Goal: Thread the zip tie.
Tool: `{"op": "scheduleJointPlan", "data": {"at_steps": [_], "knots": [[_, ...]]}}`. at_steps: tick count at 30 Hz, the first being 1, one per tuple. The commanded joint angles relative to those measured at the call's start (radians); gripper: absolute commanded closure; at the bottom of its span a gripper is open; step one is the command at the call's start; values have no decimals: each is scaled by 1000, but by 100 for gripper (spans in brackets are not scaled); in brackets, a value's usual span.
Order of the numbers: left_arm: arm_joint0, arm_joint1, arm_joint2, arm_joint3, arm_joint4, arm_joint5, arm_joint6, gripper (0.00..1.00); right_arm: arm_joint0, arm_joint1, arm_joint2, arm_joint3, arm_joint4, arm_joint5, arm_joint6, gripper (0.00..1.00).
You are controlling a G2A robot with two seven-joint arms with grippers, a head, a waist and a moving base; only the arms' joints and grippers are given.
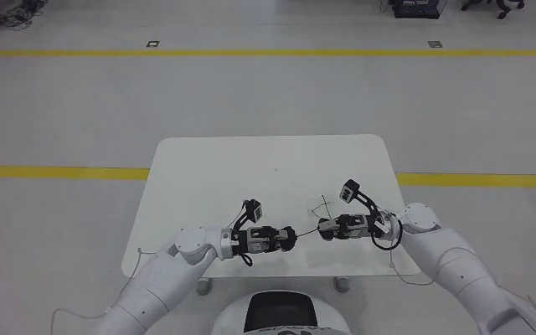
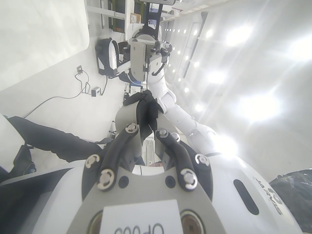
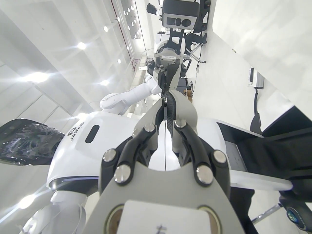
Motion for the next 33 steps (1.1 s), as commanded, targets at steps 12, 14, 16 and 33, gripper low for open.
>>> {"op": "scheduleJointPlan", "data": {"at_steps": [12,14,16,33], "knots": [[3,6,8,-25,35,-15,68,0,3,-6,-6,10,26,0,0,100],[3,6,13,-31,52,-16,85,0,5,-7,-10,10,32,0,0,100],[3,5,19,-38,72,-16,116,0,6,-8,-15,10,42,0,0,100],[6,0,40,-51,107,-11,237,0,19,-16,-38,29,58,3,-13,100]]}}
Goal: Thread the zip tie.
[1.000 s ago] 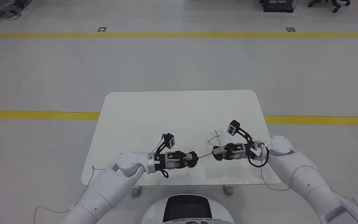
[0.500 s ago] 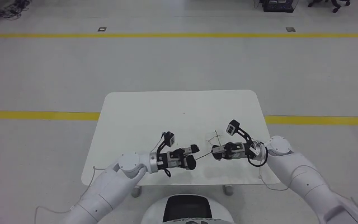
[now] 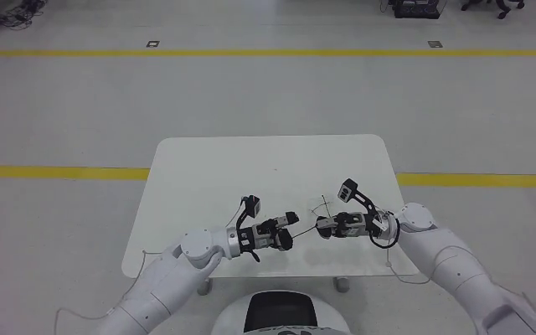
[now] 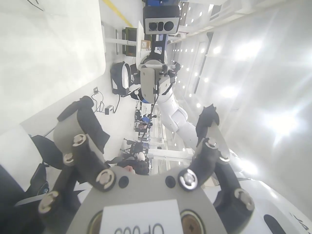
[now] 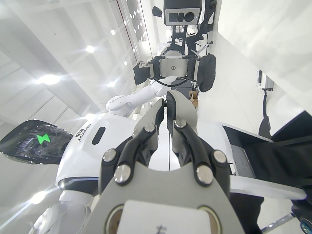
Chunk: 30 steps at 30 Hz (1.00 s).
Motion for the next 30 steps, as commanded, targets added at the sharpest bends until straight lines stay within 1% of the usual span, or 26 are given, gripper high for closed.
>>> {"op": "scheduleJointPlan", "data": {"at_steps": [1,6,10,14,21,30], "knots": [[1,-2,8,-2,0,1,18,0,-9,-2,3,-16,4,8,-26,100],[-6,-12,31,13,-24,-15,49,0,-27,-4,25,-20,38,22,-6,100],[-20,-21,53,30,-39,-23,53,0,-33,-8,36,-17,44,26,1,100],[-30,-27,64,43,-57,-34,55,0,-36,-10,40,-20,38,32,1,100],[-40,-31,73,58,-74,-44,47,0,-35,-18,40,-19,29,39,1,100],[-43,-32,76,61,-90,-54,27,0,-30,-30,44,-3,18,41,1,100]]}}
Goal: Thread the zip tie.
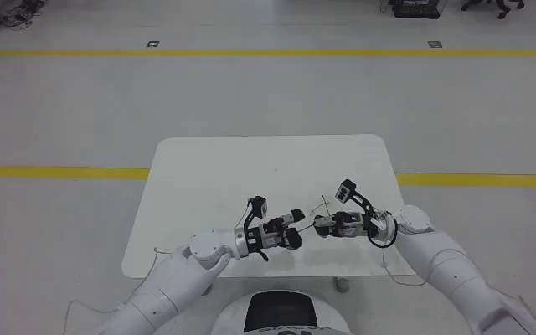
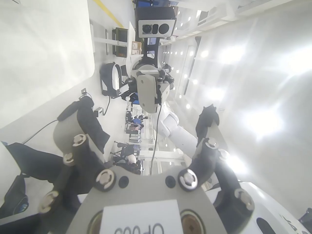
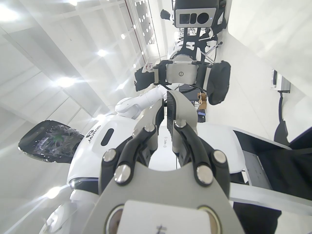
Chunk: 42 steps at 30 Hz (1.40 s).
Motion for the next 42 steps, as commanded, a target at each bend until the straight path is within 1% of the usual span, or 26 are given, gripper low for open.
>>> {"op": "scheduleJointPlan", "data": {"at_steps": [1,14,42], "knots": [[0,0,0,0,-3,-2,-4,0,0,-2,2,3,-2,-1,0,100],[0,2,5,-4,1,-1,-14,0,-3,-16,17,10,-13,-1,0,100],[-3,2,11,-2,-2,-2,-13,0,-13,-34,48,19,-38,9,0,100]]}}
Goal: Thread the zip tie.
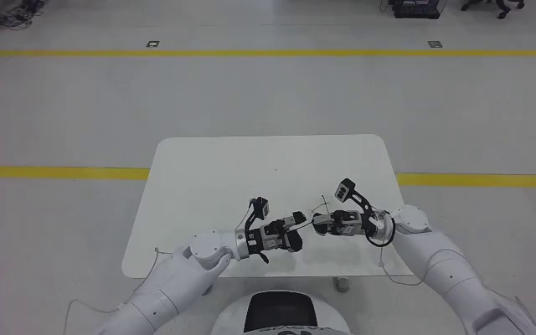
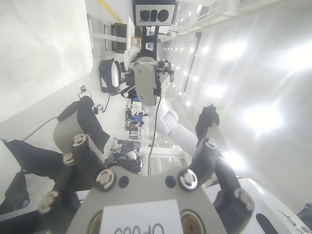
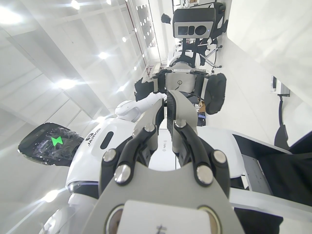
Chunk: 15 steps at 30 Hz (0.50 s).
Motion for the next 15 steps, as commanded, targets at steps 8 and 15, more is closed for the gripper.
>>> {"op": "scheduleJointPlan", "data": {"at_steps": [8,15], "knots": [[-1,0,2,0,-1,0,1,0,-2,-4,3,-3,-10,5,0,100],[-2,1,3,2,-2,0,0,9,-2,-6,6,-1,-19,9,0,100]]}}
